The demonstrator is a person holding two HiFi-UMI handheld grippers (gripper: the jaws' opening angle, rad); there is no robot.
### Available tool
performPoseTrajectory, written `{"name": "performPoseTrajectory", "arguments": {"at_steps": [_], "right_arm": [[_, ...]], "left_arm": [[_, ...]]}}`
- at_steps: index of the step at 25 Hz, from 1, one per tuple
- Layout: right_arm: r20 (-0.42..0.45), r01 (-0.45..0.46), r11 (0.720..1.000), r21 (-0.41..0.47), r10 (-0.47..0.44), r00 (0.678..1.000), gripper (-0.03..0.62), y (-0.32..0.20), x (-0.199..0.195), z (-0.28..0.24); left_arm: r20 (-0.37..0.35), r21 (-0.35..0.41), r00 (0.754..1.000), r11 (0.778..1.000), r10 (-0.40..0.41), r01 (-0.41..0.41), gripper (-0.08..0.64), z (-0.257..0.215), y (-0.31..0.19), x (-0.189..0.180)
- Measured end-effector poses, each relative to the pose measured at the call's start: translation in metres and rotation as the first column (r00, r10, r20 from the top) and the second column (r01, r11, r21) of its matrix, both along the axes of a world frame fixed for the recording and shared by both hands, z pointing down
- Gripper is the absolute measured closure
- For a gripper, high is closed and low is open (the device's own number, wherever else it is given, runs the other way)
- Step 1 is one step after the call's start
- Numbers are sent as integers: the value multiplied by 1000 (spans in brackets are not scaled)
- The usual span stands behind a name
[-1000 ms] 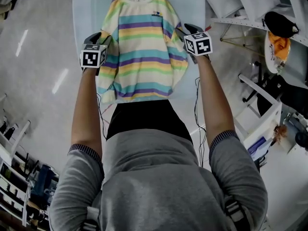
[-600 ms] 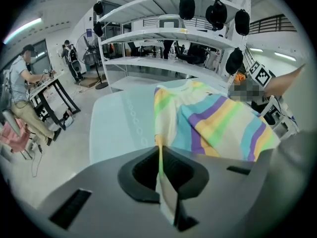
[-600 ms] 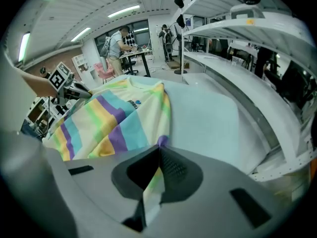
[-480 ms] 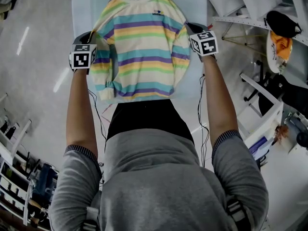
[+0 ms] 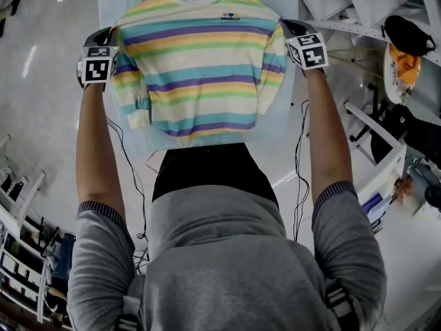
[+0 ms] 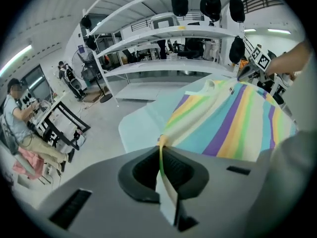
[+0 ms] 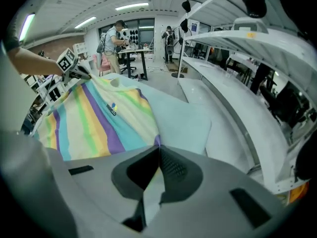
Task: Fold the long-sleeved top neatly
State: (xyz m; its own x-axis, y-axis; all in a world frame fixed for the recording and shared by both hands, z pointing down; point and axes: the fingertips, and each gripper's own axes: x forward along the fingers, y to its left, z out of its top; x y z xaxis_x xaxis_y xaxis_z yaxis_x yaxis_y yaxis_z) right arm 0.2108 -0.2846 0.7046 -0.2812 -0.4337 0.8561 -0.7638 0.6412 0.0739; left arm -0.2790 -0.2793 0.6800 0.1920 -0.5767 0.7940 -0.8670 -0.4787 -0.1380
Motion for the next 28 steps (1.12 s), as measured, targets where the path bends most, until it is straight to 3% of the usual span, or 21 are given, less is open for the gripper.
{"name": "performPoseTrajectory", "arguments": {"at_steps": [4, 8, 12, 16, 24, 28], "right_arm": [[-40, 33, 999, 37, -32, 999, 580, -27, 8, -3], [-76, 44, 998, 51, -40, 996, 578, -47, 11, 3], [-71, -1, 1000, 15, 2, 997, 502, -47, 11, 11], [-30, -55, 998, 4, 55, 998, 439, -33, 11, 1], [29, -116, 993, -4, 116, 993, 410, 26, -5, -36], [73, -141, 990, -22, 142, 987, 407, 67, -26, -55]], "left_arm": [[51, 19, 997, 998, 65, -66, 537, 4, -27, 5], [46, 12, 996, 997, 80, -81, 533, 11, -45, 10], [8, -18, 1000, 1000, 18, -18, 381, 14, -42, 7], [-58, -11, 998, 999, -38, 38, 364, -2, -12, 3], [-23, 2, 999, 999, 49, -49, 364, -26, 75, 10], [-47, 9, 997, 998, 58, -57, 364, -42, 106, 18]]}}
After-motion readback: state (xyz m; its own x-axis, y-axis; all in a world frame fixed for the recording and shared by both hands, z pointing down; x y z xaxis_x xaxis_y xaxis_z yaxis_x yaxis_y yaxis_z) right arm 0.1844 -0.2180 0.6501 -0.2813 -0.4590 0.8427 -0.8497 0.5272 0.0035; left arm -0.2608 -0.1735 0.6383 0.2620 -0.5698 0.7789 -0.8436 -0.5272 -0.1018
